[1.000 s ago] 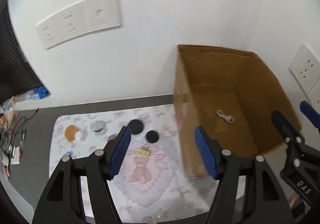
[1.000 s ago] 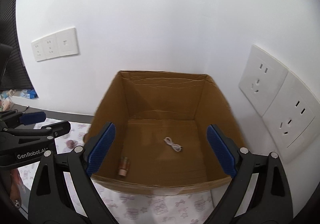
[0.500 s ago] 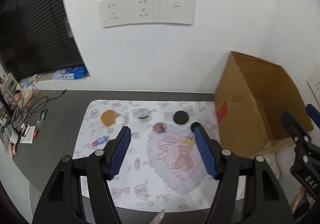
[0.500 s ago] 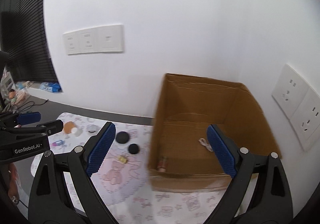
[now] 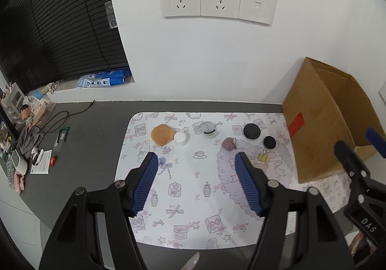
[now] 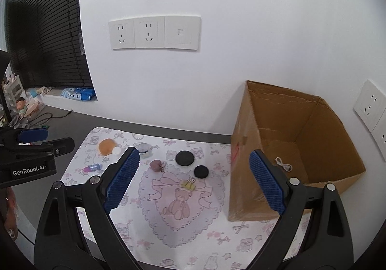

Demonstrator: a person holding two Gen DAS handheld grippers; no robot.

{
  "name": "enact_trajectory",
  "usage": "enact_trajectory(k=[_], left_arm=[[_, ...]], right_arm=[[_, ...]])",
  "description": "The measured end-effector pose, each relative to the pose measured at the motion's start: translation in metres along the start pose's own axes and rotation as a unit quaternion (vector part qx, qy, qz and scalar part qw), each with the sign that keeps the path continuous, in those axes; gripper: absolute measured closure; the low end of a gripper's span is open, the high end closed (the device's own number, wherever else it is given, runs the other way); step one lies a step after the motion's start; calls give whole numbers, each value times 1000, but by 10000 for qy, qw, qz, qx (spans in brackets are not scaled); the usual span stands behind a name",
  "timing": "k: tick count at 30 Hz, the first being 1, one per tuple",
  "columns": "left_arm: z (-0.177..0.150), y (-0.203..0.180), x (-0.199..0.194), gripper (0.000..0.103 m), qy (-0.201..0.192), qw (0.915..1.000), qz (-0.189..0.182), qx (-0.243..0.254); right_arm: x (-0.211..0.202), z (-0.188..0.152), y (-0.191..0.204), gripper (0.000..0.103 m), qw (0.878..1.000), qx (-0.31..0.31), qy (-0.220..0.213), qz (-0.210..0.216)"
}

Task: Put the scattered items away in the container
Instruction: 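Move both tools back over the mat toward the remaining items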

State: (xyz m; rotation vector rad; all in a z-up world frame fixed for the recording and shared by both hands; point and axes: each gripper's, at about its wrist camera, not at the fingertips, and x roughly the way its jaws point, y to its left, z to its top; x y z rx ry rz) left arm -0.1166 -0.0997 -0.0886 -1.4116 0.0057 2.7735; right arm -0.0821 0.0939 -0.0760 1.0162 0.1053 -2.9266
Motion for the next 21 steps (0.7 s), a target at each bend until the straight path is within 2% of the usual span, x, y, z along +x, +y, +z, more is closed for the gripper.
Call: enact_trajectory(k=[11, 21], left_arm=[[4, 1, 31, 38, 32, 9993, -247, 263], [2, -19, 111, 38, 189, 9963, -352, 767]], right_arm=[[27, -9, 20, 9, 9997, 29, 249, -45], [85, -42, 15, 9, 9967, 236, 769, -127]])
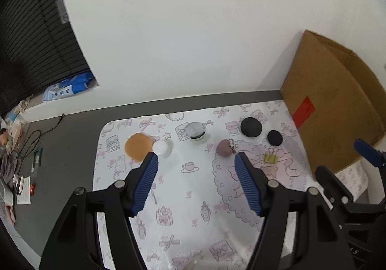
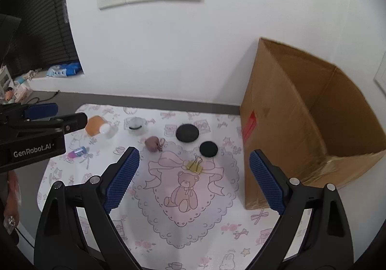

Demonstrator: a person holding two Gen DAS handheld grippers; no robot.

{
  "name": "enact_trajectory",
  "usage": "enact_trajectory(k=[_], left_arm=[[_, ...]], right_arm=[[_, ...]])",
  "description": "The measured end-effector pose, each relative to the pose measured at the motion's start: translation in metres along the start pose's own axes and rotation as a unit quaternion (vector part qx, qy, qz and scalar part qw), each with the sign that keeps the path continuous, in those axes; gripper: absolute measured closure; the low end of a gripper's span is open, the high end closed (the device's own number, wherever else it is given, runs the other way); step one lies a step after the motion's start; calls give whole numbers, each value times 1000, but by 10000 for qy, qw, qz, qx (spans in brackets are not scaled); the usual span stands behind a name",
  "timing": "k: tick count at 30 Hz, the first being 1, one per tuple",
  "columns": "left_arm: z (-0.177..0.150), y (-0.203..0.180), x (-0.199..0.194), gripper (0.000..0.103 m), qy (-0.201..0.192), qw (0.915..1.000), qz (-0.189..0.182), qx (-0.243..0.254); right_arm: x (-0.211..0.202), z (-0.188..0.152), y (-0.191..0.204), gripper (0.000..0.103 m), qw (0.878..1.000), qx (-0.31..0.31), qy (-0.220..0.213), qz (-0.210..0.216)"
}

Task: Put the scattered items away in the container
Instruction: 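Move both tools back over the mat toward the remaining items, then grasp the pink heart keychain with the left tool while the right tool grasps the gold binder clip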

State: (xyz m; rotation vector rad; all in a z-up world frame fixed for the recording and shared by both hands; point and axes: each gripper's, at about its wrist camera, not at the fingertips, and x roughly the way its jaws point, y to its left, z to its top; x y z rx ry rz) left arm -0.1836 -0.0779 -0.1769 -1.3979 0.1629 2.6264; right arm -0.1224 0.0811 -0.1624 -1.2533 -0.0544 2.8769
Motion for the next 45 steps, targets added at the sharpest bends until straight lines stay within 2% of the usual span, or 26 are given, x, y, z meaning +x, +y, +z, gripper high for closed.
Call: enact_trajectory(k=[6, 16, 19, 25, 28, 29, 33, 37, 42, 45], left_arm=[[-4, -4, 64, 38, 318, 9995, -78, 6], [-19, -22, 141, 38, 384, 9991, -21, 155], [-22, -21, 153, 38, 339, 9994, -15, 86], [-22, -21, 158, 36, 146, 9996, -253, 51], [-21, -21, 160, 30, 113, 9994, -326, 50], [-21, -21, 161, 27, 121, 9993, -346, 46], [-22, -19, 162, 26, 140, 9989, -436, 29], [-23, -24, 174, 26, 365, 9966, -742, 70], [-28, -40, 178, 15, 249, 9975, -424, 503], [-25, -34, 181, 10, 295, 9978, -460, 375]], right_arm=[[53, -19, -4, 9, 9995, 62, 323, -31], [127, -42, -13, 9, 9974, 191, 691, -63], [144, -48, -14, 9, 9968, 227, 767, -48], [164, -54, -15, 9, 9962, 225, 847, 9], [171, -57, -14, 9, 9959, 223, 875, 45], [173, -58, -14, 9, 9958, 229, 885, 62], [180, -64, -13, 9, 9952, 257, 935, 113], [182, -64, -10, 9, 9960, 180, 877, 61], [182, -63, -10, 9, 9965, 151, 823, 23], [182, -63, -10, 8, 9968, 156, 785, 20]])
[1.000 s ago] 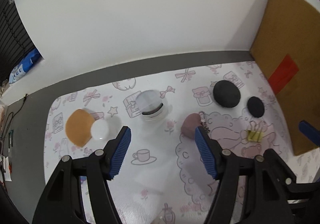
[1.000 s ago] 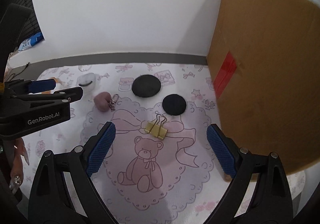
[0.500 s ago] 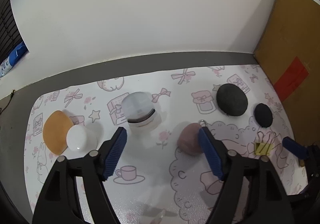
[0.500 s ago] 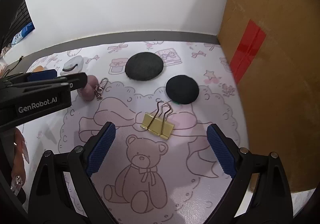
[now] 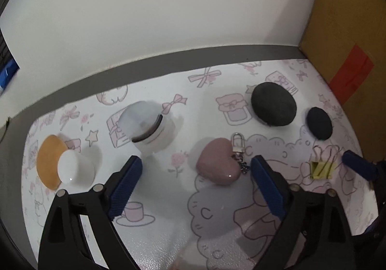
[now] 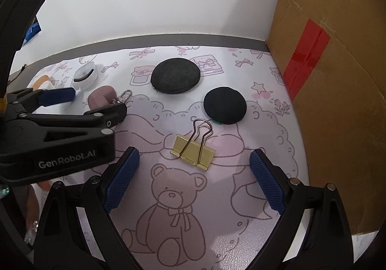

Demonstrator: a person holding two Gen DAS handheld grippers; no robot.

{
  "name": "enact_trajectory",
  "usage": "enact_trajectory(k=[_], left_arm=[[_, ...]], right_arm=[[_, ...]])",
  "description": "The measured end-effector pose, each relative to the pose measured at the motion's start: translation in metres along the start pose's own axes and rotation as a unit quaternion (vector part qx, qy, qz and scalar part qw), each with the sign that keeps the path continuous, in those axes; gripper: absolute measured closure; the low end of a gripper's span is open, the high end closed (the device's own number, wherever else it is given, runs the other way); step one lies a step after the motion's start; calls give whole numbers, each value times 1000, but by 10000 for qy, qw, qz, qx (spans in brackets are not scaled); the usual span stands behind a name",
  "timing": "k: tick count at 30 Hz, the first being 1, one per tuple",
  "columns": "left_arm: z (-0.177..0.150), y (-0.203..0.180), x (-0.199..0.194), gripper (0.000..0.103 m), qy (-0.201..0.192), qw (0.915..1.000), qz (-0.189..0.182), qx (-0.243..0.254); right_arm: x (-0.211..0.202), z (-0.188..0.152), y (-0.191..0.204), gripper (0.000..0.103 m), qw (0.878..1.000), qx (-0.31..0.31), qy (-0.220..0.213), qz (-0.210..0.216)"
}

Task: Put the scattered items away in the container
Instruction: 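Grasp the pink heart keychain with the left tool while the right tool grasps the gold binder clip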

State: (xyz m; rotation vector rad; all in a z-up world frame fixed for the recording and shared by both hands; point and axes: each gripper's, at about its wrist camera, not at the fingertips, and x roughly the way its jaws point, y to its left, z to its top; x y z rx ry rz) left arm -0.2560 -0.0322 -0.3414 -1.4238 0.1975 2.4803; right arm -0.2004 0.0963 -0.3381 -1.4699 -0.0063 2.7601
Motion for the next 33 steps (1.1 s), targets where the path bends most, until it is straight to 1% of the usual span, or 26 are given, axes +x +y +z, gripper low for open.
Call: enact_trajectory(k=[5, 7, 9, 10, 11, 12, 13, 14, 15, 16, 17, 18, 19, 27, 30, 33], left_arm=[[2, 3, -1, 10, 24, 9999, -32, 95], [3, 4, -2, 10, 24, 9999, -45, 111], [4, 5, -2, 10, 14, 9999, -50, 123], [4, 5, -3, 12, 16, 9999, -55, 124], [5, 6, -4, 20, 3, 9999, -61, 127], [5, 5, -6, 27, -33, 9999, -67, 140], [6, 5, -8, 44, -79, 9998, -76, 164], [6, 4, -11, 62, -122, 9997, -91, 197], [7, 3, -12, 69, -146, 9996, -83, 230], [7, 2, -12, 69, -159, 9995, -56, 258], [7, 2, -13, 69, -173, 9995, -45, 266], [7, 3, -13, 69, -183, 9995, -56, 259], [7, 4, -13, 69, -192, 9995, -77, 248], [7, -1, -5, 69, -173, 9996, -98, 211], [-3, 7, -14, 69, -167, 9996, -84, 198], [-5, 8, -17, 69, -199, 9996, -14, 208]], right_arm=[[1, 1, 0, 9, 10000, 12, 27, -17], [0, 1, 0, 11, 10000, 24, 30, -20], [0, 1, 0, 15, 10000, 24, 35, -19], [-1, 0, 0, 16, 10000, 20, 42, -17], [-1, 0, 0, 21, 10000, 17, 45, -18], [-2, 0, 0, 30, 10000, 15, 41, -22], [-3, -1, 0, 35, 10000, 16, 27, -28], [-3, -1, 1, 44, 10000, 11, 20, -33], [-4, -2, 1, 48, 10000, 5, 17, -36], [-4, -2, 1, 49, 10000, 2, 12, -42], [-4, -3, 1, 53, 10000, 2, -1, -51], [-4, -4, 2, 61, 10000, 2, -15, -52], [-5, -4, 2, 65, 10000, 8, -26, -63], [-9, 2, 0, 66, 10000, 79, -41, -23], [-10, 5, -4, 66, 9998, 186, -60, 75], [-10, 6, -3, 66, 9997, 200, -94, 82]])
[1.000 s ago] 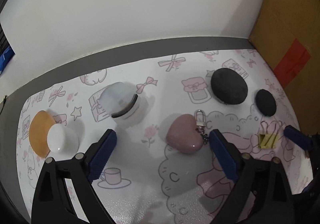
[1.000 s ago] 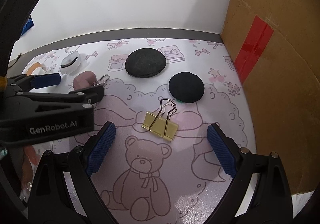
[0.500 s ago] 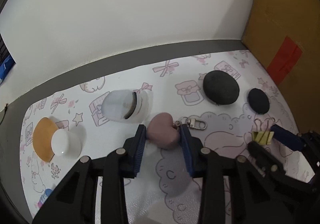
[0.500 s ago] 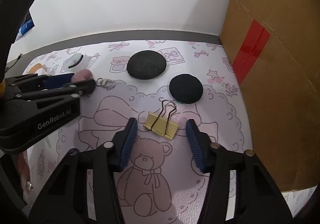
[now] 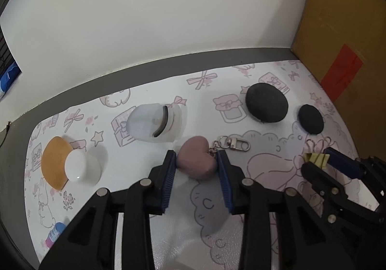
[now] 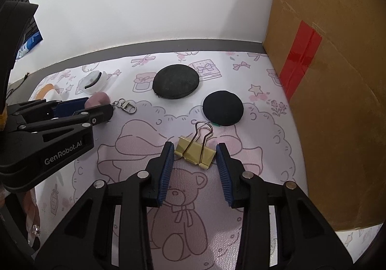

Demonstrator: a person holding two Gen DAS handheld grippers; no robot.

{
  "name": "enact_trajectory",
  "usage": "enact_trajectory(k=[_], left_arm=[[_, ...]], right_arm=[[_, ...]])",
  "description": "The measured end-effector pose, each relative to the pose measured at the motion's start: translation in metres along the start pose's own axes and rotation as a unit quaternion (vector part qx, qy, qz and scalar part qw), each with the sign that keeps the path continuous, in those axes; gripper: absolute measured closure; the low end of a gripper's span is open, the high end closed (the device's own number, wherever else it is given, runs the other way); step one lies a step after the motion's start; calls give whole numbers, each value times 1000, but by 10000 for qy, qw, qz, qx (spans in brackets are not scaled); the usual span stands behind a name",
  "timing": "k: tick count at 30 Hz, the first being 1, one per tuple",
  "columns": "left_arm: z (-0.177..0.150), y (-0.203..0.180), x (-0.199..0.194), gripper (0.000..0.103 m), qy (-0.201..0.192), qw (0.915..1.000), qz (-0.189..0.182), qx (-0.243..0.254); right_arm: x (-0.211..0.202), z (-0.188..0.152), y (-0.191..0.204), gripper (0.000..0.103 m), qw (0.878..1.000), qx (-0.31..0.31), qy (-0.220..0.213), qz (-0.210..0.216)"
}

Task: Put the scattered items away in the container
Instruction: 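Grasp the pink heart keychain with the left tool while the right tool grasps the gold binder clip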

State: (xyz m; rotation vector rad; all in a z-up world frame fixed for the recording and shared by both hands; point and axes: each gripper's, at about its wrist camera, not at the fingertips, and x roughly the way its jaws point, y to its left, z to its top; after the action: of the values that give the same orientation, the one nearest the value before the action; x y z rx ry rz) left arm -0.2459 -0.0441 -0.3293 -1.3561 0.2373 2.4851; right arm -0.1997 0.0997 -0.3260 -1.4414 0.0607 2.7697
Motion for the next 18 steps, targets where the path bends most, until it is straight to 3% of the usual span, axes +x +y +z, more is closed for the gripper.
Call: enact_trajectory(k=[6, 18], left_arm=[[5, -7, -5, 69, -105, 9999, 81, -32], [15, -10, -60, 69, -260, 9993, 104, -251]], right_arm=[[-4, 3, -2, 66, 10000, 45, 9, 42], [-42, 9, 8, 66, 9993, -181, -317, 29]])
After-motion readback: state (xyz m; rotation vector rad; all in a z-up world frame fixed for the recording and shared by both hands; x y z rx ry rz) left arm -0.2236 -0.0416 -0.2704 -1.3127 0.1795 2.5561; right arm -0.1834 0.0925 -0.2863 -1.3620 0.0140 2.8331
